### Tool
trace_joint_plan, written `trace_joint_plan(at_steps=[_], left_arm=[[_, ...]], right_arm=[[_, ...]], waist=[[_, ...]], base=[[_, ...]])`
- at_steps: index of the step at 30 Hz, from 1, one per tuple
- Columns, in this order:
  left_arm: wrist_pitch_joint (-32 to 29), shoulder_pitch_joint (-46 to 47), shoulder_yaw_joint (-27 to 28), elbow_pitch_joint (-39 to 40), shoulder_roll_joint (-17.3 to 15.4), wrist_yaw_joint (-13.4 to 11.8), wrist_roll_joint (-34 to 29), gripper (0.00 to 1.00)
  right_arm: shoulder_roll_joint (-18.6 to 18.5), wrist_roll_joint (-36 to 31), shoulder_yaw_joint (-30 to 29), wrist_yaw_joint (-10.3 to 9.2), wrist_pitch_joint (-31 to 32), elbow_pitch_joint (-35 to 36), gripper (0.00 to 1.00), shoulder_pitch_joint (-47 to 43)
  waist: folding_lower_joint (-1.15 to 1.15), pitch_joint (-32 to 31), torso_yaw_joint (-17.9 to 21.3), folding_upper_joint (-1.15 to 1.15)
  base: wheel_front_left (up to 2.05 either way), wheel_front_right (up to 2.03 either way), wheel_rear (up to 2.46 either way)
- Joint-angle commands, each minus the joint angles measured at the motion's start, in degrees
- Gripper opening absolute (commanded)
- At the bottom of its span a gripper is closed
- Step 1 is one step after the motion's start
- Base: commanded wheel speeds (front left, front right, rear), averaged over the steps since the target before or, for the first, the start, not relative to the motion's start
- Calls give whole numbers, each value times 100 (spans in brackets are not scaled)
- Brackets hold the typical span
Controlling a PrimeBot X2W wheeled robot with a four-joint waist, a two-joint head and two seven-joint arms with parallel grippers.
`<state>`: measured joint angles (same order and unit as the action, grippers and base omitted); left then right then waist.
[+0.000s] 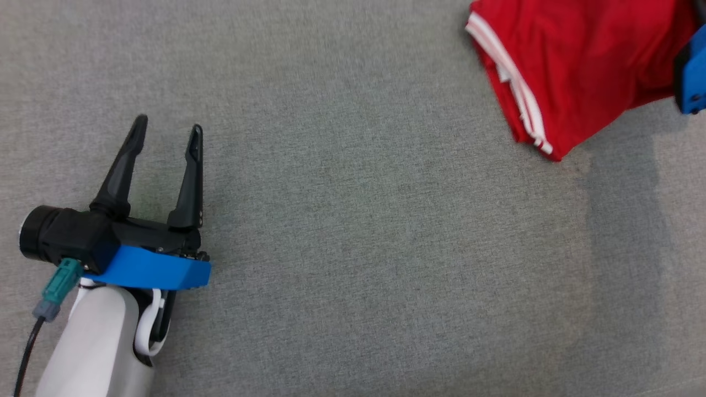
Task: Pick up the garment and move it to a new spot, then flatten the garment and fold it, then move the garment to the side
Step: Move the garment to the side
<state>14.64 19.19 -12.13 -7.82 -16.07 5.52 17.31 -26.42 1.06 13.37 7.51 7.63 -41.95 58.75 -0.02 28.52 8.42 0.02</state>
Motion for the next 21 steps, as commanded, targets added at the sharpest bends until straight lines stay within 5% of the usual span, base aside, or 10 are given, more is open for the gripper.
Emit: trace_joint_plan(at_steps=[1, 11, 18, 19, 20, 21], left_arm=[[-24, 194, 3, 89, -60, -22, -34, 100], [-154, 558, -25, 560, -233, -33, -132, 100], [-225, 550, -96, 739, -236, -100, -176, 100], [-230, 531, -107, 747, -237, -108, -176, 100], [-234, 507, -113, 749, -247, -92, -150, 100], [-229, 501, -114, 742, -256, -91, -134, 100]], right_arm=[[-204, -69, -107, -4, -77, 1, 0, 146], [-1164, -428, -1029, -3, -389, 104, 0, 85], [-1437, -616, -1339, -3, -595, 131, 0, 5], [-1444, -682, -1379, -4, -607, 150, 24, -14], [-1399, -842, -1482, -4, -665, 241, 100, -74], [-1370, -933, -1572, -4, -686, 276, 100, -92]], waist=[[2, 197, -44, -2], [2, 848, -101, -2], [2, 1029, -308, -2], [2, 1038, -329, -2], [2, 1047, -361, -2], [2, 1046, -372, -2]], base=[[0, 0, 0], [0, 0, 0], [0, 0, 0], [0, 0, 0], [0, 0, 0], [0, 0, 0]])
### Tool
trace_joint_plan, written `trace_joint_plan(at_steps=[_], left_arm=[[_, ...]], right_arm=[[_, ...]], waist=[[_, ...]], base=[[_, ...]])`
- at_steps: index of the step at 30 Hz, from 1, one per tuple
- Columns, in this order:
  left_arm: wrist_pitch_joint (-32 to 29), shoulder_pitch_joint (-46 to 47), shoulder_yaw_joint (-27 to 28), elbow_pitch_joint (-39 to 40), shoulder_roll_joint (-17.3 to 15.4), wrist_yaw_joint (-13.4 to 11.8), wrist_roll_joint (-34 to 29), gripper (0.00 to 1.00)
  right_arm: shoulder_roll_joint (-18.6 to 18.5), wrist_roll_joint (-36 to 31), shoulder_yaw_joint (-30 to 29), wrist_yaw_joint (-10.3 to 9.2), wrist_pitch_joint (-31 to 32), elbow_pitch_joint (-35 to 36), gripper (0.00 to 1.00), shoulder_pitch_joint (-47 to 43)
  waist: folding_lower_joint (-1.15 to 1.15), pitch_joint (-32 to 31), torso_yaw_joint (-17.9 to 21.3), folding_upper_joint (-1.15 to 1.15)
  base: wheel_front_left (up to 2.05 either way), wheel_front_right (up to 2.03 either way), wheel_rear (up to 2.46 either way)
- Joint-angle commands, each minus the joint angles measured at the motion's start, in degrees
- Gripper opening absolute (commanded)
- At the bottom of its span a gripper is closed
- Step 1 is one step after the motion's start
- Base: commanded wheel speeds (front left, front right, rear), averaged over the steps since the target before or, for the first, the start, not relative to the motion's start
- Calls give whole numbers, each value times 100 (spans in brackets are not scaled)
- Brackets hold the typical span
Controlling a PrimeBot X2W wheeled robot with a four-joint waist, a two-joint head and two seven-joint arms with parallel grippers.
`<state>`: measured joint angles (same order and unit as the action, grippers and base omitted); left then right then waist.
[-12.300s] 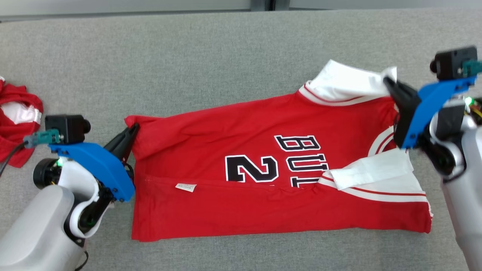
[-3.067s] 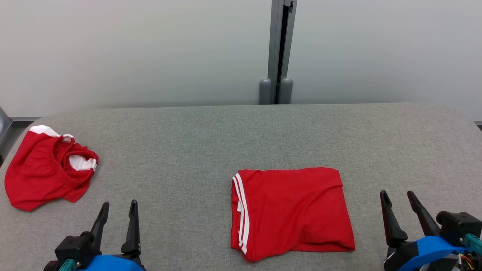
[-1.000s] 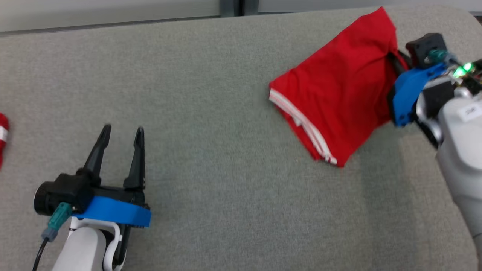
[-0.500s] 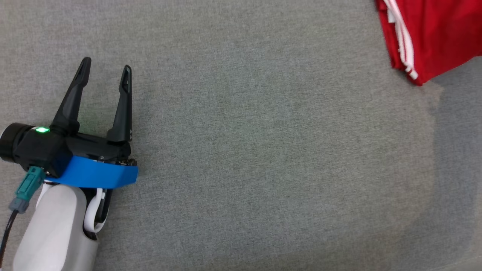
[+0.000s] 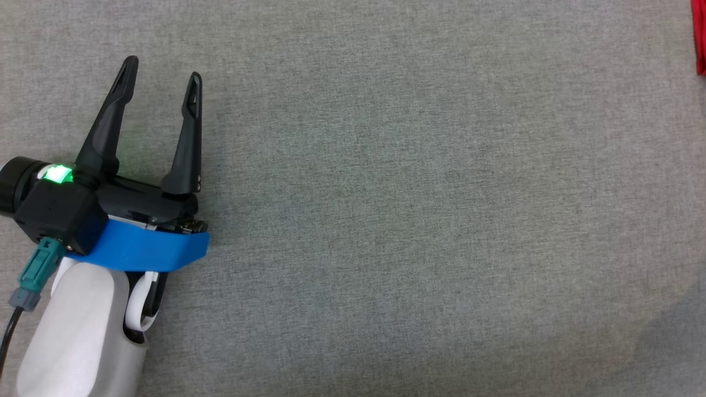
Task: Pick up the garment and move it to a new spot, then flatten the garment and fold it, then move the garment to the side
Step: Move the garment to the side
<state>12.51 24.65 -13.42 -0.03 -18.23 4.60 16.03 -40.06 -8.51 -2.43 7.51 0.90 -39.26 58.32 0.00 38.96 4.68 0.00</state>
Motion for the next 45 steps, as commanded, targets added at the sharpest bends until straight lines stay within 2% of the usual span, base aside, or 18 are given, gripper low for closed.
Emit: trace_joint_plan(at_steps=[1, 5, 10, 17, 23, 32, 37, 45], left_arm=[[-13, -49, 0, -55, -29, 2, -4, 100], [57, -52, 2, -154, 61, 0, 97, 100], [154, -164, -48, -497, 219, -11, 195, 100], [242, -587, 1, -1056, 398, 7, 350, 100], [269, -1123, 124, -1361, 483, -50, 445, 100], [272, -1896, 341, -1576, 549, -52, 503, 100], [272, -2262, 455, -1612, 553, -51, 472, 100], [273, -2616, 533, -1584, 687, -96, 383, 100]], right_arm=[[26, -67, -41, -3, -46, 49, 100, -99], [233, -367, -322, -3, -203, 215, 100, -265], [623, -360, -533, -3, -527, 340, 100, -614], [1509, 280, -565, -2, -939, 768, 100, -1694], [2230, 1048, -381, -2, -1072, 1616, 100, -2938], [3252, 1422, -457, -2, -1077, 2699, 100, -4866], [3543, 1363, -428, -2, -904, 3014, 100, -5416], [3672, 1445, -409, -2, -742, 3217, 100, -5799]], waist=[[0, -13, -15, 0], [0, -180, -77, 0], [0, -652, -172, 0], [0, -1596, -318, 0], [0, -2415, -387, 0], [0, -3276, -527, 0], [0, -3607, -464, 0], [0, -3933, -432, 0]], base=[[0, 0, 0], [0, 0, 0], [0, 0, 0], [0, 0, 0], [0, 0, 0], [0, 0, 0], [0, 0, 0], [0, 0, 0]])
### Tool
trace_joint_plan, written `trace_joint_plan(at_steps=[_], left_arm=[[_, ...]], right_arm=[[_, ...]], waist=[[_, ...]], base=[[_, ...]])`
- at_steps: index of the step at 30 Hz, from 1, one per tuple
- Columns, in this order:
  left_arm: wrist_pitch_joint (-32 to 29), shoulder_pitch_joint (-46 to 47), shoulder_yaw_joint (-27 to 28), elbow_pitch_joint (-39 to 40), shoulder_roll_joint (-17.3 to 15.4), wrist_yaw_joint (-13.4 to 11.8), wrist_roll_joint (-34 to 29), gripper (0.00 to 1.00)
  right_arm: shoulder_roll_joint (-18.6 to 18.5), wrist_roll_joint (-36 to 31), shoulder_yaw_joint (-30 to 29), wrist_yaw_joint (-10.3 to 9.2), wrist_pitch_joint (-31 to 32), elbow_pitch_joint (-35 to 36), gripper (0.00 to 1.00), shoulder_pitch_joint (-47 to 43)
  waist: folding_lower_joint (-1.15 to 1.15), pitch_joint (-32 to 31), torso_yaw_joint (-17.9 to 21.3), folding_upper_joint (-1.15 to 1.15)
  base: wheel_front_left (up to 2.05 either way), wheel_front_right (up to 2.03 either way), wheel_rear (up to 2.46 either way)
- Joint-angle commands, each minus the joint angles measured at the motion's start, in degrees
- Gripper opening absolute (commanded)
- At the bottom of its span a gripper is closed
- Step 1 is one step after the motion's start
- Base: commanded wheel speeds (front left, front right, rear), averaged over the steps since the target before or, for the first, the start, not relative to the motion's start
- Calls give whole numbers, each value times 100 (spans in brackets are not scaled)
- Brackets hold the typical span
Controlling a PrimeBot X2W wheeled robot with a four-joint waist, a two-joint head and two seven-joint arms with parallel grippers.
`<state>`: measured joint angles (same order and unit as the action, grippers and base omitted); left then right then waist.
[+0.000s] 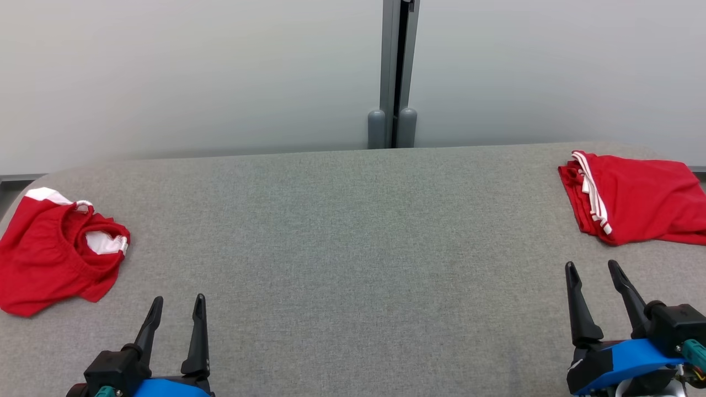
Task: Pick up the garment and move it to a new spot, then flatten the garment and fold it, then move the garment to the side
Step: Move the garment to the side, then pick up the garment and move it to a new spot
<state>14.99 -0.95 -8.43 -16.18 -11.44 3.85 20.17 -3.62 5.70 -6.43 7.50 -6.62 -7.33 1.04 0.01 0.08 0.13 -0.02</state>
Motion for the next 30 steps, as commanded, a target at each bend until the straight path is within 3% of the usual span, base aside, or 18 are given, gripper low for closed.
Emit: trace_joint_plan(at_steps=[1, 20, 30], left_arm=[[25, -80, 49, 49, 23, -25, -48, 100], [25, 21, 208, -90, 65, 55, -214, 100], [24, 139, 157, -179, 53, 18, -238, 100]], right_arm=[[34, 46, -14, -1, 8, 20, 100, -74], [73, 111, 95, -1, -86, -217, 100, -171], [73, 148, 172, 0, -136, -309, 100, -202]], waist=[[-1, -58, 19, 2], [-1, -82, -177, 2], [-1, -61, -780, 2]], base=[[0, 0, 0], [0, 0, 0], [0, 0, 0]])
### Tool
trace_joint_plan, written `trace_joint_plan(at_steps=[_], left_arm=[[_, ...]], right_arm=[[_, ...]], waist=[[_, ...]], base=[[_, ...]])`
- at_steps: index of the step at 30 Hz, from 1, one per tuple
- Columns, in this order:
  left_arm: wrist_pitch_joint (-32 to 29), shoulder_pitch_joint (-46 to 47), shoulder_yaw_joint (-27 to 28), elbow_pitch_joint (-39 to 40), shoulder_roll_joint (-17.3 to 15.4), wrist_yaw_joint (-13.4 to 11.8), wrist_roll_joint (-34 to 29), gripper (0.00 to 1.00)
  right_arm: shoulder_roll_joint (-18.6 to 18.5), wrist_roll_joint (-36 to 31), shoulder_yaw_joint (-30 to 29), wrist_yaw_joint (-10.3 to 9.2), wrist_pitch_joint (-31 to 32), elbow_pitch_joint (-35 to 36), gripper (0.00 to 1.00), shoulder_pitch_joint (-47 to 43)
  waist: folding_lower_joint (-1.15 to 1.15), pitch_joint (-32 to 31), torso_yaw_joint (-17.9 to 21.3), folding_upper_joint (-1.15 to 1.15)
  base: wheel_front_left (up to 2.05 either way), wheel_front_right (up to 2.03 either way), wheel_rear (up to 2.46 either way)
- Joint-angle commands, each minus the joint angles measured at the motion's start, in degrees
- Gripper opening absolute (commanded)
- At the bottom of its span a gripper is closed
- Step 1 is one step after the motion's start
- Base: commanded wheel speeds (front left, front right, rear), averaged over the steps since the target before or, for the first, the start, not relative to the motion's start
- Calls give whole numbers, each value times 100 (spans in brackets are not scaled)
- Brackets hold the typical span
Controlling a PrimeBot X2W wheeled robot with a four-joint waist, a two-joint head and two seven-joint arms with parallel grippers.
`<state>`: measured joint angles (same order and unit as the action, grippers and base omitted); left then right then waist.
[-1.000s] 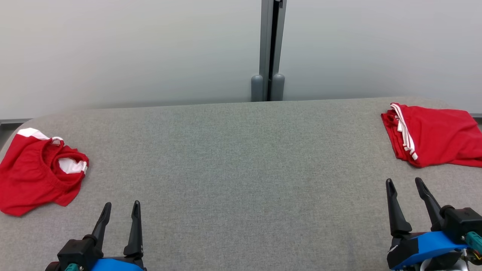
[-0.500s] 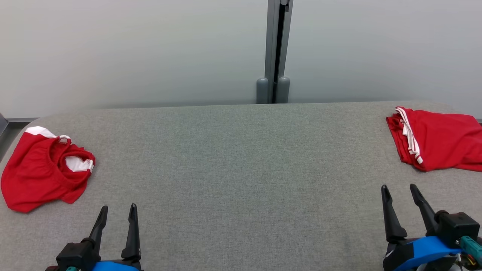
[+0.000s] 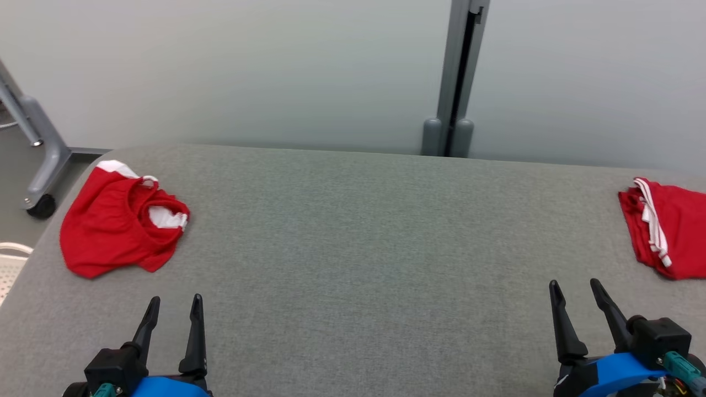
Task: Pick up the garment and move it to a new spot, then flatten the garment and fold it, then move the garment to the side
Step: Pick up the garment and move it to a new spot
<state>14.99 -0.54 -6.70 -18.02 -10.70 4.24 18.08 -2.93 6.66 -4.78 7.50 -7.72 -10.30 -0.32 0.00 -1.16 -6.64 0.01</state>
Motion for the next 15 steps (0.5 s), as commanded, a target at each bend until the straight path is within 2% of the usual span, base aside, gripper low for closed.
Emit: trace_joint_plan(at_steps=[1, 15], left_arm=[[24, 93, -18, 11, -32, -18, -30, 100], [10, -8, -1, 98, -123, -68, 76, 100]], right_arm=[[4, 58, 28, -1, -14, -27, 100, -68], [1, 142, 274, 0, 3, -235, 100, 5]], waist=[[0, 66, -194, -1], [0, 152, -1402, -1]], base=[[0, 0, 0], [0, 0, 0]])
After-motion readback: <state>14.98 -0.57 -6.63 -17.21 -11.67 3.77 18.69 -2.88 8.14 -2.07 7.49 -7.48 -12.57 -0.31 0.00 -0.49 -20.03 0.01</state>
